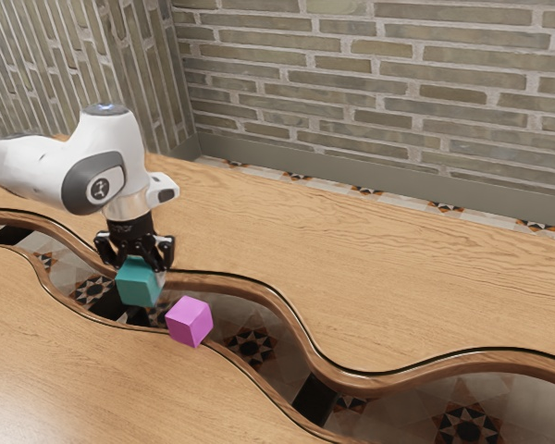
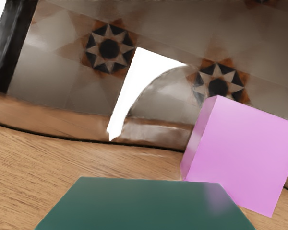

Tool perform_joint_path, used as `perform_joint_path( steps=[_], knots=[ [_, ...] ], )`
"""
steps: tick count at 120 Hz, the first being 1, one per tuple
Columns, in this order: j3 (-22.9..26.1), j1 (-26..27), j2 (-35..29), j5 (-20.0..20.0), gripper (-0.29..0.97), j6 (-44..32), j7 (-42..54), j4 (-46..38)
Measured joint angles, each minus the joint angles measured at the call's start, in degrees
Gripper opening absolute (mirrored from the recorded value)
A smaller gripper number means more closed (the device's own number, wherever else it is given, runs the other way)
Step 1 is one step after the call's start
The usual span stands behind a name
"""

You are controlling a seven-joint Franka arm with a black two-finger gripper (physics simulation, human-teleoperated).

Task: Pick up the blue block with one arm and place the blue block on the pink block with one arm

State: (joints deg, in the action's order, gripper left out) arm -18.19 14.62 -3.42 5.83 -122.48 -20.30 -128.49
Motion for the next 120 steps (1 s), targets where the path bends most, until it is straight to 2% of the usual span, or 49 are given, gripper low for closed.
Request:
perform_joint_path(
  steps=[22,40,64,120],
  knots=[
    [-0.11,1.82,4.54,0.24,0.38,-3.01,2.88,0.08],
    [0.27,3.52,6.5,-3.14,0.38,-5.17,5.18,1.34],
    [0.29,3.18,6.99,-5.31,0.38,-7.08,8.67,1.73],
    [0.27,2.91,8.43,-6.07,0.38,-8.97,18.95,1.85]
  ],
)
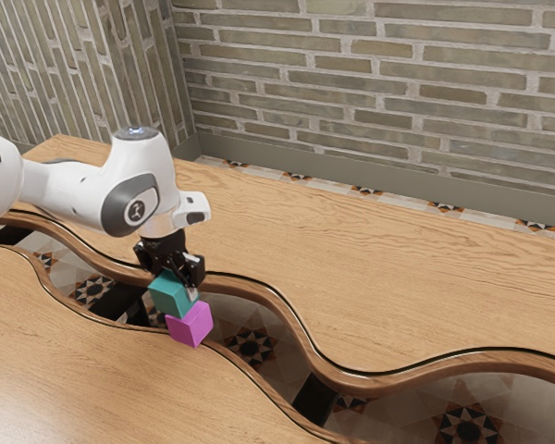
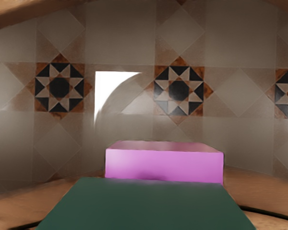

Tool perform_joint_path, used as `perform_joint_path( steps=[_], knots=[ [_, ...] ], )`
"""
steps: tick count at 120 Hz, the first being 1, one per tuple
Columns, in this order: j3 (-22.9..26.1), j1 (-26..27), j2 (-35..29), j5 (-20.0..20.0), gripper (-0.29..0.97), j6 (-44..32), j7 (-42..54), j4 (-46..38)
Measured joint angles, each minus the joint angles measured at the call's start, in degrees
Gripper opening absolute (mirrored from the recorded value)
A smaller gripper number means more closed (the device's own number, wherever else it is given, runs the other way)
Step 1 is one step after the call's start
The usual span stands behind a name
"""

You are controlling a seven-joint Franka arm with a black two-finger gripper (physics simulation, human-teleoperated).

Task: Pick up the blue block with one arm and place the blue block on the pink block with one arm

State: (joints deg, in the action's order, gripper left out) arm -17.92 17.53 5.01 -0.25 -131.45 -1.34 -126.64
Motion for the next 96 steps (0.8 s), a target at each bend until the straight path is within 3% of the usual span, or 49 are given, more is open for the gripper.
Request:
perform_joint_path(
  steps=[28,60,78,96],
  knots=[
    [-0.43,-0.14,1.31,-1.23,0.38,-0.21,3.66,1.35],
    [-0.12,-0.04,0.06,-2.7,0.58,0.64,6.46,3.8],
    [-1.78,2.61,-6.61,-2.98,0.63,10.14,7.38,16.86],
    [-4.58,3.3,-6.15,-2.74,0.66,22.11,8.16,19.38]
  ],
)
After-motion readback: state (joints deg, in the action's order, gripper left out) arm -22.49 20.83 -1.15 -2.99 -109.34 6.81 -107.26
